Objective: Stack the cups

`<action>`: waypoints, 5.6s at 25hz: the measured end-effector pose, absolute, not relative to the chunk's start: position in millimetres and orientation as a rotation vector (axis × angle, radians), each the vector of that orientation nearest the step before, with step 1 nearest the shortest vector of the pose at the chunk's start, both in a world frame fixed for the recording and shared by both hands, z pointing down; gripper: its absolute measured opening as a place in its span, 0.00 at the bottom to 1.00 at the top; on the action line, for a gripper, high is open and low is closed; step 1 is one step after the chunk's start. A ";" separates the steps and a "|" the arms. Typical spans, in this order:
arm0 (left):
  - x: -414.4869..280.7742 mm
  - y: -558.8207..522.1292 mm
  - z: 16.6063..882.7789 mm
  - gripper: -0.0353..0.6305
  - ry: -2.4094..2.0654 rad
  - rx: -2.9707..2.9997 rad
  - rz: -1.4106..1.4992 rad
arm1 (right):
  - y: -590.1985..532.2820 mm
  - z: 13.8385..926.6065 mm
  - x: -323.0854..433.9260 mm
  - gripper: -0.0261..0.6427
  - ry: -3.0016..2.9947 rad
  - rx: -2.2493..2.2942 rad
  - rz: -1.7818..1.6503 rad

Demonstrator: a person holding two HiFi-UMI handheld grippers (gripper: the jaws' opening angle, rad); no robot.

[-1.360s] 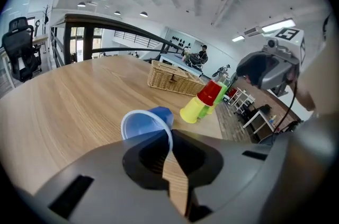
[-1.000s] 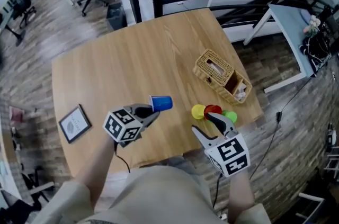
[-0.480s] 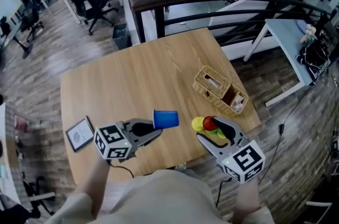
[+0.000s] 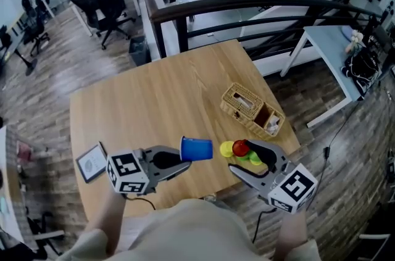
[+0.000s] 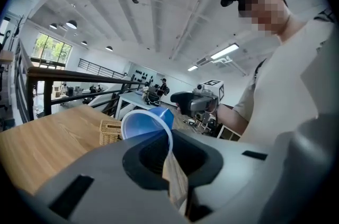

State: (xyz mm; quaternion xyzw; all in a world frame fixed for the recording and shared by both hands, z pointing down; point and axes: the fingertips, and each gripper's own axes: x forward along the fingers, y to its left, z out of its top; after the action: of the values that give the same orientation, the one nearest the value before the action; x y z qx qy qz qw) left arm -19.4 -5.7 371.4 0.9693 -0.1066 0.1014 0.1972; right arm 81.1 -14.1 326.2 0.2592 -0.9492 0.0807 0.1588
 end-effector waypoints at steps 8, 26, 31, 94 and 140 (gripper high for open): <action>12.9 12.8 346.0 0.11 -0.093 2.802 0.262 | 2.4 316.2 64.8 0.50 -2.769 0.560 0.216; 54.9 38.1 344.5 0.11 0.121 2.741 0.211 | 18.9 344.6 73.1 0.44 -2.698 0.493 0.230; 57.5 33.6 348.4 0.11 0.077 2.730 0.205 | 15.3 347.6 77.2 0.43 -2.675 0.517 0.260; 36.1 -2.0 458.6 0.11 -0.323 2.725 0.619 | -68.9 522.5 202.3 0.43 -1.625 0.426 0.214; 35.1 -36.7 340.9 0.11 -0.615 2.899 0.324 | -60.4 311.5 194.0 0.21 -2.293 1.411 0.251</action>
State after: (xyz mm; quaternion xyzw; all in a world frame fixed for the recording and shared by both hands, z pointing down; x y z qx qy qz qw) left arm 35.1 -36.7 340.9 0.9693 -0.2058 0.1082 0.0803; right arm 194.0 -60.4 311.5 0.5093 -0.8278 0.0905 0.2173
